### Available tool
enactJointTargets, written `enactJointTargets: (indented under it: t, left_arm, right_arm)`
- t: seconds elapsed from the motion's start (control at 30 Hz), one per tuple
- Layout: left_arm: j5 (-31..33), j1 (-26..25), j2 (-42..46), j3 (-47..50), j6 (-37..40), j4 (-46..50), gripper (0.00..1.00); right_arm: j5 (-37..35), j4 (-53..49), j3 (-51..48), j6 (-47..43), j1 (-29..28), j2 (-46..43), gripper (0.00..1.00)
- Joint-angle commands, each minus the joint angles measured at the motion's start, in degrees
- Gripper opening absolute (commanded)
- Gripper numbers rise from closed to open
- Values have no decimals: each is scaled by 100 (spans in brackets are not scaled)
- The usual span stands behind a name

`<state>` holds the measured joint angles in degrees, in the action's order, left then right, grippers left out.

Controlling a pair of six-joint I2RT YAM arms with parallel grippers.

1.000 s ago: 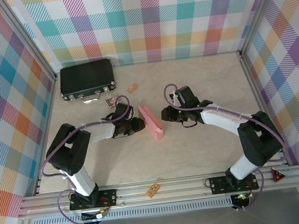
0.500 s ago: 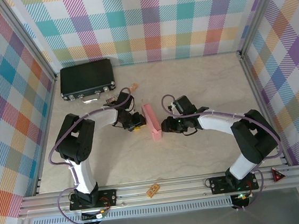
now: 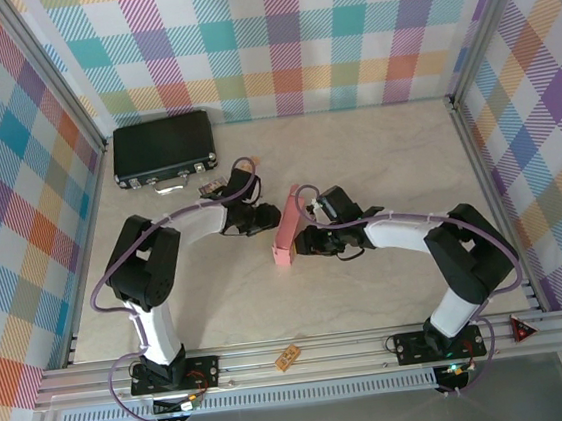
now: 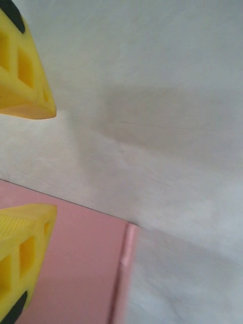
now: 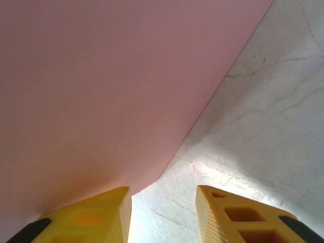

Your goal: Fold the paper box

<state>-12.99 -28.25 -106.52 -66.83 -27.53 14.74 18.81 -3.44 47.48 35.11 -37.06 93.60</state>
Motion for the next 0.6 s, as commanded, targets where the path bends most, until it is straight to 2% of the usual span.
enactJointTargets:
  t: [0.0,0.13,0.23,0.33,0.43,0.57]
  left_arm:
    - [982,30,713,106,229,-322,50]
    - [1559,-11,1335,192,308,-50,55]
    - [1899,-163,1782,278,427,48,64]
    - [1932,-428,2096,299,695,27,74]
    - [2004,-779,2097,22,992,446,81]
    - [2185,-1196,1697,-571,1252,1118,84]
  right_arm:
    - [-272,129,-92,8,-3,-279,39]
    - [-843,54,-307,54,13,-627,39]
    - [-1134,-189,-383,7,60,-840,40]
    - [-1348,-415,-487,-70,172,-1043,40]
    - [-1478,-592,-639,-157,354,-1294,41]
    - [-1510,-778,-840,-300,658,-1706,43]
